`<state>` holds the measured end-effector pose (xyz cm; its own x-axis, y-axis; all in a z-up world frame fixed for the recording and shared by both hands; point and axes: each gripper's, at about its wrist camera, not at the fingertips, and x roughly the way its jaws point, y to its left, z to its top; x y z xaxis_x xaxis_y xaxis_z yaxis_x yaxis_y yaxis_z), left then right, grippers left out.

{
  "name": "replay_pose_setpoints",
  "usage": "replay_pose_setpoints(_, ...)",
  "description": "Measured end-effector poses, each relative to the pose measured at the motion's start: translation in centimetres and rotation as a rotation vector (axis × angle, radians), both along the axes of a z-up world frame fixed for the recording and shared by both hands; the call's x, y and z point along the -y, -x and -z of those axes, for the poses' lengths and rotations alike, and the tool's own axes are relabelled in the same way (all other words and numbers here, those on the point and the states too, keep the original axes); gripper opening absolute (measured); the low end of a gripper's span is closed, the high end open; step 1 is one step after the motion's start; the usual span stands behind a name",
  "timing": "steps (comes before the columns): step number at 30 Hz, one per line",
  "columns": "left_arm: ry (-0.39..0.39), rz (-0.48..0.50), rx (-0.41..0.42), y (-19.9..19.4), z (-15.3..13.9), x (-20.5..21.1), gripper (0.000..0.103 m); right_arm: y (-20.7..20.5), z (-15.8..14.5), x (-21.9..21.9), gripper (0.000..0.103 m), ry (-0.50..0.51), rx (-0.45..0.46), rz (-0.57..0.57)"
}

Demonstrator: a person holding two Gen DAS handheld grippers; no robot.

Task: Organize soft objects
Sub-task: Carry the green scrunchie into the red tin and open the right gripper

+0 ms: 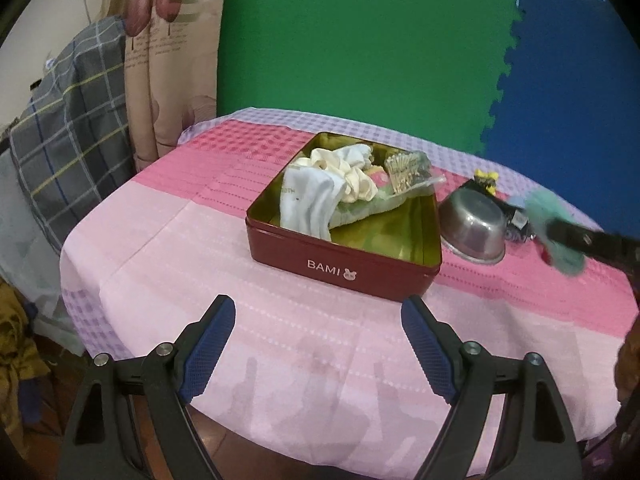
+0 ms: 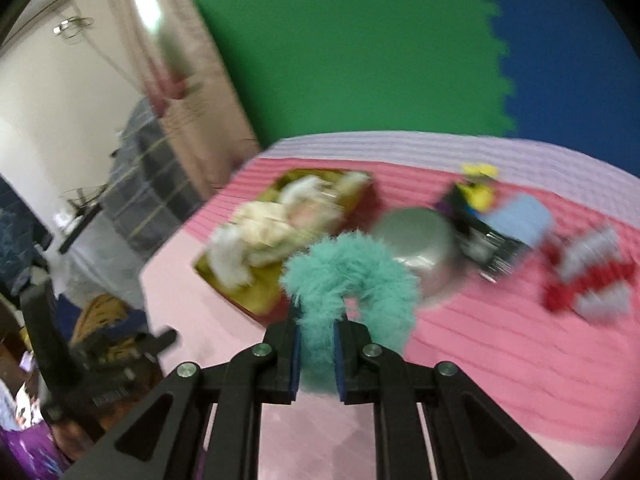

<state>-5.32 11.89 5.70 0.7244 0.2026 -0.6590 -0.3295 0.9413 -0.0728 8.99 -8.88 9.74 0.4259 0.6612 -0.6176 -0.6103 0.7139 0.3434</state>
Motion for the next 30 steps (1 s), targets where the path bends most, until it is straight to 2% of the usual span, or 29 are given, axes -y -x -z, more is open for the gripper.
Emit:
replay_pose_setpoints(4, 0.039, -0.012, 0.001, 0.1, -0.3, -0.7, 0.083, -0.8, -0.4, -4.6, 0.013, 0.012, 0.001, -0.075)
replay_pose_setpoints(7, 0.087, -0.024, -0.009, 0.1, -0.1, -1.3, 0.083, -1.6, 0.7, -8.6, 0.013, 0.049, -0.019, -0.127)
replay_pose_setpoints(11, 0.101, -0.038, -0.020, 0.0, -0.1, -1.8, 0.083, -2.4, 2.3, -11.8, 0.013, 0.106, -0.017, -0.158)
replay_pose_setpoints(15, 0.126, -0.054, -0.015, 0.1, -0.1, -2.5, 0.083, -3.4, 3.6, -13.5, 0.012, 0.139, -0.022, -0.169)
replay_pose_setpoints(23, 0.123, -0.058, -0.034, -0.2, 0.1, -2.9, 0.083, -4.5, 6.6, -16.1, 0.012, 0.234, -0.050, -0.187)
replay_pose_setpoints(30, 0.131, -0.047, -0.077, -0.7, 0.9, -3.0, 0.083, -4.3, 7.1, -17.1, 0.013, 0.278, -0.022, -0.204)
